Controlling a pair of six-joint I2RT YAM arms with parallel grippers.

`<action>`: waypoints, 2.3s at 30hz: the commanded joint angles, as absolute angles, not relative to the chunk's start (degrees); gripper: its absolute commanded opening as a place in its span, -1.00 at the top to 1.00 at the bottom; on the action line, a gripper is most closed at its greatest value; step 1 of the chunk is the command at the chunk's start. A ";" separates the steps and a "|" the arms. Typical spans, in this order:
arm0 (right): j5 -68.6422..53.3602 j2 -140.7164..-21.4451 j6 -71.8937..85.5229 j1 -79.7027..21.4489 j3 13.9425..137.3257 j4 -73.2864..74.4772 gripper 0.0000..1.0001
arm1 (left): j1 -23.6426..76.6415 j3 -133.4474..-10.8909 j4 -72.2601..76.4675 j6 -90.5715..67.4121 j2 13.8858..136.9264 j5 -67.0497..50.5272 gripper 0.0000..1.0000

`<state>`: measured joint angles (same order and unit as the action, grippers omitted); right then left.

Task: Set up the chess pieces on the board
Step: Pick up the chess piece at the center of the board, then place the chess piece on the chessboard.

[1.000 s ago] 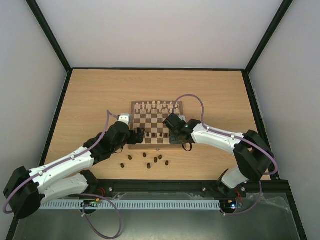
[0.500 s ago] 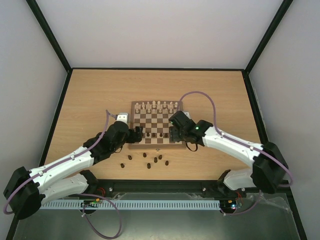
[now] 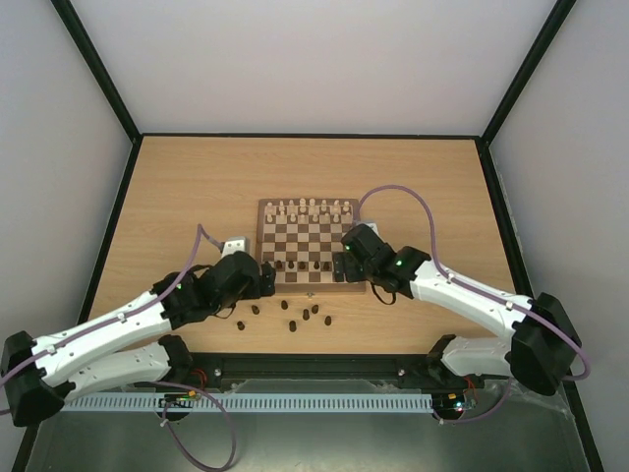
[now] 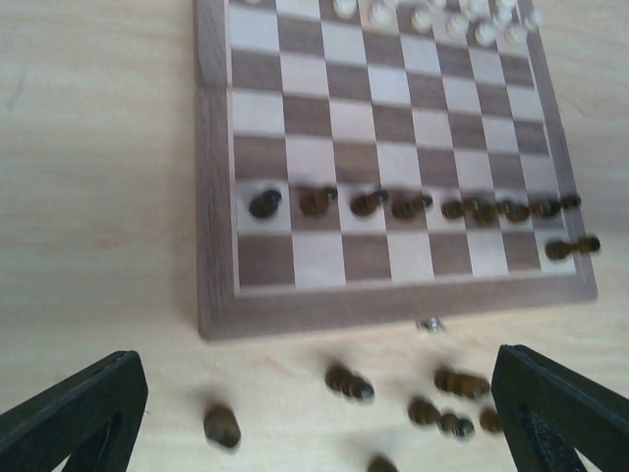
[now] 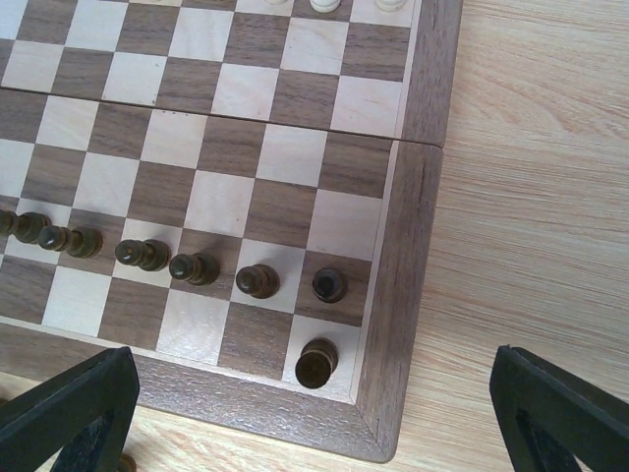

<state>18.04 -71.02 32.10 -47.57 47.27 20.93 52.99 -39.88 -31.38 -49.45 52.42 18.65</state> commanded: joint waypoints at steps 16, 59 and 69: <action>10.75 -63.63 29.46 -47.24 40.92 14.18 -0.91 | 67.32 -30.74 -48.14 -77.58 49.36 18.45 -0.86; 10.81 -66.35 28.83 -47.20 41.22 14.10 -0.79 | 68.73 -32.01 -44.87 -73.90 61.54 24.37 0.96; 13.55 -66.18 29.36 -47.20 41.69 15.20 -0.79 | 62.59 -44.69 -43.60 -59.16 66.38 27.54 0.89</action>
